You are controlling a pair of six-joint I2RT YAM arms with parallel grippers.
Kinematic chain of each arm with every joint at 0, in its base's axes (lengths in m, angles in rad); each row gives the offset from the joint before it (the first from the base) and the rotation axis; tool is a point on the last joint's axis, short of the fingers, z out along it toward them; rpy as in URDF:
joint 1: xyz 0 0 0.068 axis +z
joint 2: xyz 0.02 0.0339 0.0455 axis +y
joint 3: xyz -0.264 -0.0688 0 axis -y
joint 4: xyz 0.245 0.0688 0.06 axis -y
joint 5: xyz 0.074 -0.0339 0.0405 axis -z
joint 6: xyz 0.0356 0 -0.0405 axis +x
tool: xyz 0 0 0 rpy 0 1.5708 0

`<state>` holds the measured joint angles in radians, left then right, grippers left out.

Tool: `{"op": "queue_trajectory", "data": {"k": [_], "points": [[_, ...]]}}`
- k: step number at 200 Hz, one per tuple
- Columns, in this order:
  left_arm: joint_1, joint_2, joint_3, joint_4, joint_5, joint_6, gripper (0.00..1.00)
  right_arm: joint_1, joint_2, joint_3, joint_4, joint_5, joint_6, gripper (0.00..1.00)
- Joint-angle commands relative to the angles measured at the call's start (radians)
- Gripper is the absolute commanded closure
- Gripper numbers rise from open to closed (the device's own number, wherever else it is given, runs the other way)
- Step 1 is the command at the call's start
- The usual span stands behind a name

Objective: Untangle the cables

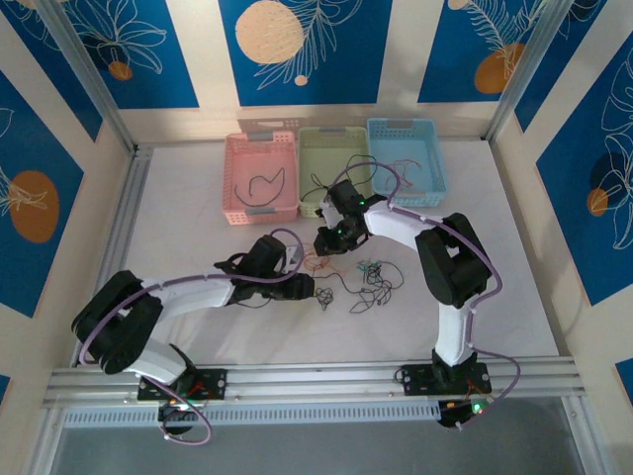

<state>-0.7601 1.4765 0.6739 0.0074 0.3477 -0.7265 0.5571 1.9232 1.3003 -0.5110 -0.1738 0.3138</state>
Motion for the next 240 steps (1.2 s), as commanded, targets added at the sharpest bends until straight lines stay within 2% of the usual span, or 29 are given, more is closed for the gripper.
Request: {"op": "queue_trajectory", "data": {"k": [1, 17, 48, 79, 104, 112, 127, 153, 157, 200, 240], "points": [[-0.01, 0.021, 0.008, 0.033, -0.002, -0.004, 0.53, 0.008, -0.042, -0.022, 0.011, -0.026, -0.001, 0.93], [-0.01, 0.027, 0.008, 0.044, -0.008, -0.008, 0.57, 0.008, -0.067, -0.046, 0.029, -0.024, 0.002, 1.0], [-0.01, 0.022, 0.015, 0.026, -0.044, -0.005, 0.61, 0.004, -0.107, -0.091, 0.063, -0.037, 0.004, 1.0], [-0.01, 0.042, 0.024, 0.043, -0.037, -0.011, 0.57, -0.006, -0.113, -0.119, 0.085, -0.063, 0.016, 1.0], [-0.01, 0.062, 0.026, 0.067, -0.042, -0.017, 0.62, -0.014, -0.127, -0.142, 0.107, -0.08, 0.021, 1.0], [-0.01, 0.065, 0.026, 0.068, -0.048, -0.016, 0.65, -0.018, -0.131, -0.144, 0.111, -0.085, 0.023, 1.0], [-0.011, 0.071, 0.034, 0.06, -0.052, -0.012, 0.81, -0.025, -0.136, -0.148, 0.112, -0.086, 0.028, 1.0], [-0.01, 0.053, 0.035, 0.035, -0.062, -0.004, 0.98, -0.036, -0.166, -0.165, 0.122, -0.084, 0.037, 1.0], [-0.01, 0.045, 0.034, 0.026, -0.065, -0.002, 1.0, -0.04, -0.173, -0.167, 0.124, -0.084, 0.038, 1.0], [-0.008, -0.091, 0.033, -0.164, -0.155, 0.054, 1.0, -0.112, -0.313, -0.183, 0.114, -0.083, 0.073, 1.0], [0.017, -0.283, 0.058, -0.416, -0.261, 0.109, 1.0, -0.278, -0.509, -0.193, 0.116, -0.107, 0.167, 1.0]]}}
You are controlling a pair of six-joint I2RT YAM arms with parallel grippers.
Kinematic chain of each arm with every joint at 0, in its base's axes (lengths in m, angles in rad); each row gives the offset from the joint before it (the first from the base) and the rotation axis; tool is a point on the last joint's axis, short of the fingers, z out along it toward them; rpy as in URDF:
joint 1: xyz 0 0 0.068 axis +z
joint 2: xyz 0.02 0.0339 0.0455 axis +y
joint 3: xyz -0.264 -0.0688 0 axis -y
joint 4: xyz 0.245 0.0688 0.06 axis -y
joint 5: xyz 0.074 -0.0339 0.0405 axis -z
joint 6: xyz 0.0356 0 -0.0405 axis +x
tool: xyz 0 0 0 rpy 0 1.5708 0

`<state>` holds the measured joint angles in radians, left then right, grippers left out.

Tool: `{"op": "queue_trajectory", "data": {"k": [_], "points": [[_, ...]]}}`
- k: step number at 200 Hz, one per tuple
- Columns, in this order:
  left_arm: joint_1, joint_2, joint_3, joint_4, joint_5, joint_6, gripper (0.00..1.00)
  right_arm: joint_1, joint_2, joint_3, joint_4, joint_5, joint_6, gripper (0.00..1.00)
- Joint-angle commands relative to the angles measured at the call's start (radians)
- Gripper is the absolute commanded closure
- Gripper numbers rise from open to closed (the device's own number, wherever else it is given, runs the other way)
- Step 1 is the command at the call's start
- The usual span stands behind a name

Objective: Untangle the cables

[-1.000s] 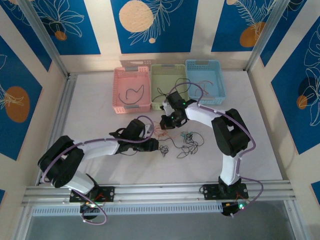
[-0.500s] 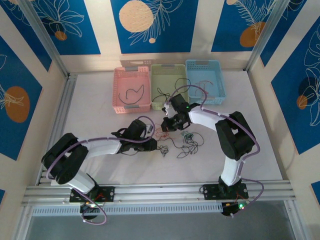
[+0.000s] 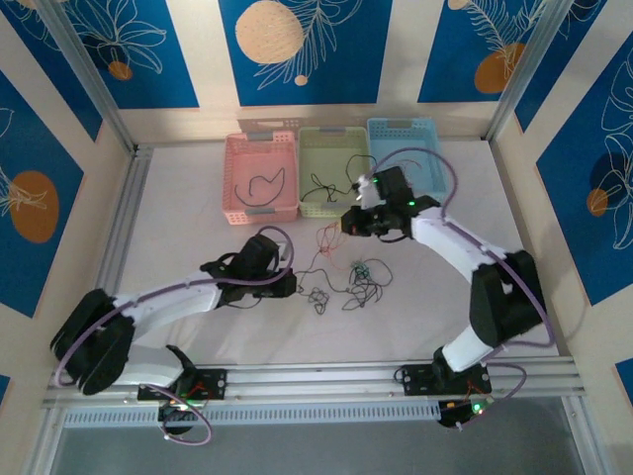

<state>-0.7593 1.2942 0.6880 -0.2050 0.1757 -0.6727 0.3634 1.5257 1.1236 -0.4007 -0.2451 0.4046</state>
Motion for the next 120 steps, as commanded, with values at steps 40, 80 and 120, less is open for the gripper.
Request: {"op": "queue_trajectory", "data": {"k": [40, 80, 120], "points": [[0.078, -0.28, 0.116, -0.447, -0.183, 0.104, 1.0, -0.287, -0.233, -0.034, 0.03, -0.06, 0.166, 1.0], [0.13, -0.361, 0.195, -0.59, -0.238, 0.159, 1.0, -0.401, -0.252, -0.041, 0.014, -0.088, 0.192, 1.0], [0.148, -0.401, 0.239, -0.66, -0.273, 0.178, 1.0, -0.437, -0.262, -0.056, -0.015, -0.03, 0.192, 1.0]]}}
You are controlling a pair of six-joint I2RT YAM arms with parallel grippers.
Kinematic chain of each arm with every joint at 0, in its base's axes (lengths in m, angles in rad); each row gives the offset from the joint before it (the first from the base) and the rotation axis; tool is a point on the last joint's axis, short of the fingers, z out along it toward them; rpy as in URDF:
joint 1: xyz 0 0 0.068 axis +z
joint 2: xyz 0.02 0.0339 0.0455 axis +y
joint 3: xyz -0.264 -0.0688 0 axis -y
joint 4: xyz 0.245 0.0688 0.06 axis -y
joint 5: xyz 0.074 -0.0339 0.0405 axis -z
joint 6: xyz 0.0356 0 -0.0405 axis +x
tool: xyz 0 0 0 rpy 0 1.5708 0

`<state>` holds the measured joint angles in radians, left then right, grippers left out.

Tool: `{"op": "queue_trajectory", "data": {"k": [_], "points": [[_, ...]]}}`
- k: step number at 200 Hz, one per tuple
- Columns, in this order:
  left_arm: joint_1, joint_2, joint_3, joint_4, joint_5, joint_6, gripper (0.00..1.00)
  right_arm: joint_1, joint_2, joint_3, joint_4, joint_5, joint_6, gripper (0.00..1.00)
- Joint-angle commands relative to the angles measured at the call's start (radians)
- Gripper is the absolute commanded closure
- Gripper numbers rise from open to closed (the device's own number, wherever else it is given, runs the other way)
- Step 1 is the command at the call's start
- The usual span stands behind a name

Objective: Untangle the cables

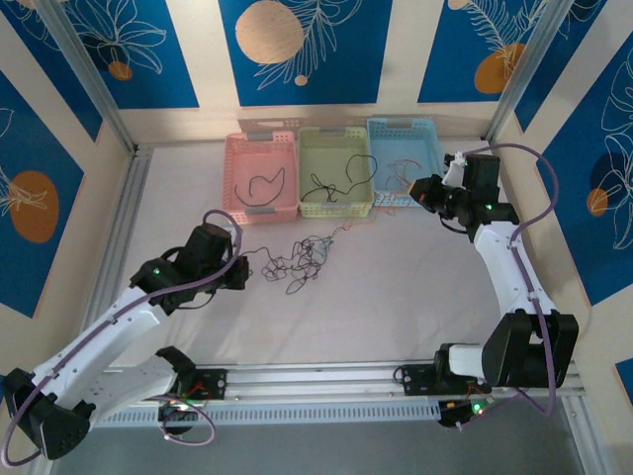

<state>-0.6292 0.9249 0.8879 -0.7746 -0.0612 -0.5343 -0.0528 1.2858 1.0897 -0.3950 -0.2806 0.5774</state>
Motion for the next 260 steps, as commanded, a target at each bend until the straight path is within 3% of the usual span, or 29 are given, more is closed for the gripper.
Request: {"op": "queue_trajectory", "data": {"k": [1, 93, 127, 172, 204, 260], "points": [[0.018, -0.032, 0.04, -0.09, -0.034, 0.04, 1.0, -0.021, -0.022, -0.023, -0.019, 0.004, 0.02, 1.0], [0.031, -0.103, 0.096, -0.217, -0.097, 0.057, 1.0, -0.101, -0.034, -0.031, -0.076, 0.147, 0.019, 1.0], [0.033, -0.097, 0.092, -0.203, -0.07, 0.063, 1.0, -0.104, -0.043, -0.066, -0.009, 0.02, 0.036, 1.0], [0.033, -0.087, 0.065, -0.102, 0.081, 0.068, 1.0, 0.022, -0.085, 0.003, 0.001, -0.149, 0.015, 1.0], [0.033, -0.054, 0.04, -0.053, 0.151, 0.065, 1.0, 0.145, -0.154, 0.061, -0.007, -0.177, -0.007, 1.0], [0.033, 0.011, 0.016, 0.032, 0.197, 0.059, 0.68, 0.283, -0.169, 0.13, -0.022, -0.121, -0.011, 1.0]]}}
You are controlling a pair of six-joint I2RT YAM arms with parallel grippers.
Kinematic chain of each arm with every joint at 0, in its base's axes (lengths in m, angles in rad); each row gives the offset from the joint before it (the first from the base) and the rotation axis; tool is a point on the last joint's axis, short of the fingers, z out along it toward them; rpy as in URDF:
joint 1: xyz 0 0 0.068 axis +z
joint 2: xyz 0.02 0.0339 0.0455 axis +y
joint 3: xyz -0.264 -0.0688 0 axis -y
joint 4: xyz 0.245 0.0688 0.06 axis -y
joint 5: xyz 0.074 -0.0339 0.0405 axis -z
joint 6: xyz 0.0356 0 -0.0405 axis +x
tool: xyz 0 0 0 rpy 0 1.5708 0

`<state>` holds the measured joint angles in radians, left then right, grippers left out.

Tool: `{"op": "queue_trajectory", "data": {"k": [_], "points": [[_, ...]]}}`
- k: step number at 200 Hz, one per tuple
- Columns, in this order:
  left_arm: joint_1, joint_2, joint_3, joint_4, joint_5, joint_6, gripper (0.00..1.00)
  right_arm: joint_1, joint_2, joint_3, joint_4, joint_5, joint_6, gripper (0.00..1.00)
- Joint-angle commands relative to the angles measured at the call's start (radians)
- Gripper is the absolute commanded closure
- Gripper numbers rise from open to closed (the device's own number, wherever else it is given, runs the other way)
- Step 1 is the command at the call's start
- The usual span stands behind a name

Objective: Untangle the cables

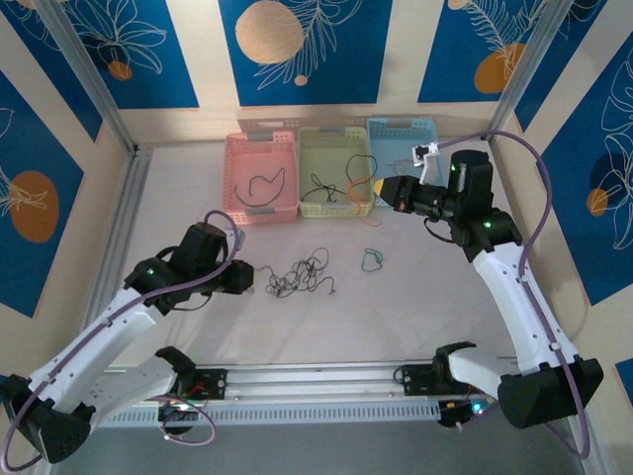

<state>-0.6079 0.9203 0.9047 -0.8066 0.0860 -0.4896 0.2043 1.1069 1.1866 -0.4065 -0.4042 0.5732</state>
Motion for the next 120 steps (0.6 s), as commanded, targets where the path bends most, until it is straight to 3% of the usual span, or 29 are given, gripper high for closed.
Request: {"op": "queue_trajectory", "data": {"k": [1, 12, 54, 120], "points": [[0.012, 0.016, 0.0, 0.065, 0.05, 0.014, 0.67, 0.027, 0.011, 0.035, -0.011, 0.004, -0.007, 1.0], [0.011, 0.03, 0.007, 0.068, 0.052, 0.021, 0.62, 0.037, 0.013, 0.037, -0.012, 0.035, -0.001, 1.0], [0.012, 0.045, 0.028, 0.041, 0.04, 0.042, 0.6, 0.02, 0.076, 0.078, -0.018, 0.086, 0.035, 1.0], [0.012, -0.018, 0.045, -0.065, -0.023, 0.068, 0.57, -0.103, 0.218, 0.239, -0.033, 0.296, 0.024, 1.0]]}}
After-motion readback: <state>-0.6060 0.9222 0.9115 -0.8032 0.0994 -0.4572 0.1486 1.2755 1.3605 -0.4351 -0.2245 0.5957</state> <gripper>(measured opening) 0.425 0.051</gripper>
